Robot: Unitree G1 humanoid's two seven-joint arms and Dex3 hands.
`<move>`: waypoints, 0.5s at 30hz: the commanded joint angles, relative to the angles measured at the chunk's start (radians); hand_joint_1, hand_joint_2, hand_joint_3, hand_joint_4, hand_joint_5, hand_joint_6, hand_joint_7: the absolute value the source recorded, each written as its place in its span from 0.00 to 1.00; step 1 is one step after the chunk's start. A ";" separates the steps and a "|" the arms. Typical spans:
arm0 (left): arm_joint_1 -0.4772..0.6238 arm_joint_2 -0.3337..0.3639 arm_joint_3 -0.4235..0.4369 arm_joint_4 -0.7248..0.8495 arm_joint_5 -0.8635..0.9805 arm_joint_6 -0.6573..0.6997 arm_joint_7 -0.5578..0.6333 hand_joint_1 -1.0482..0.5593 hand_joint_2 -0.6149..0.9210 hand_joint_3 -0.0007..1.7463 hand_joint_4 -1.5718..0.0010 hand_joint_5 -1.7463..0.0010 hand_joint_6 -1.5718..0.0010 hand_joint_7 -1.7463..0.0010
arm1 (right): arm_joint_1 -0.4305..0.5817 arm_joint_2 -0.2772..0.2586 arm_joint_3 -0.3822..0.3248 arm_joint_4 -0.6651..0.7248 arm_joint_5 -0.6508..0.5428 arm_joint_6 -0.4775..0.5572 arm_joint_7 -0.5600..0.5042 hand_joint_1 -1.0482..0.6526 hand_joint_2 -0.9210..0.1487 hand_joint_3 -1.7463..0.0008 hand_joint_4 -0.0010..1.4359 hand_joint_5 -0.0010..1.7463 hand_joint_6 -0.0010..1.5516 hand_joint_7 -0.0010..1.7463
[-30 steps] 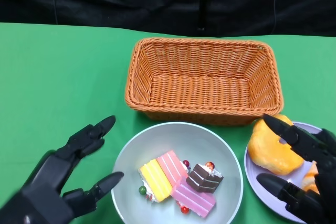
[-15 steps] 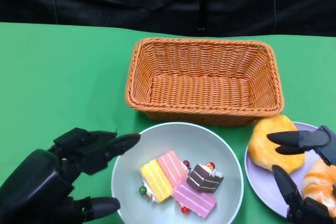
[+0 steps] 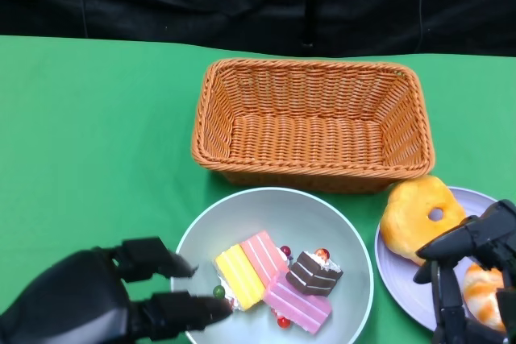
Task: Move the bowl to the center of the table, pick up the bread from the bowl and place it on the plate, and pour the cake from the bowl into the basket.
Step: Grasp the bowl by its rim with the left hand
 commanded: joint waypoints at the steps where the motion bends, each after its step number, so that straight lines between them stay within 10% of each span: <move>1: -0.028 0.048 -0.033 0.003 0.086 0.001 0.008 0.44 0.87 0.09 0.74 0.64 0.59 0.97 | 0.004 0.017 0.012 0.002 -0.014 -0.015 -0.002 0.58 0.45 0.26 0.54 0.92 0.43 0.81; 15: -0.275 0.060 -0.313 0.208 0.447 0.091 0.272 0.32 1.00 0.03 0.74 0.66 0.61 1.00 | 0.011 0.040 0.010 0.014 -0.019 -0.030 0.003 0.58 0.46 0.24 0.53 0.92 0.43 0.81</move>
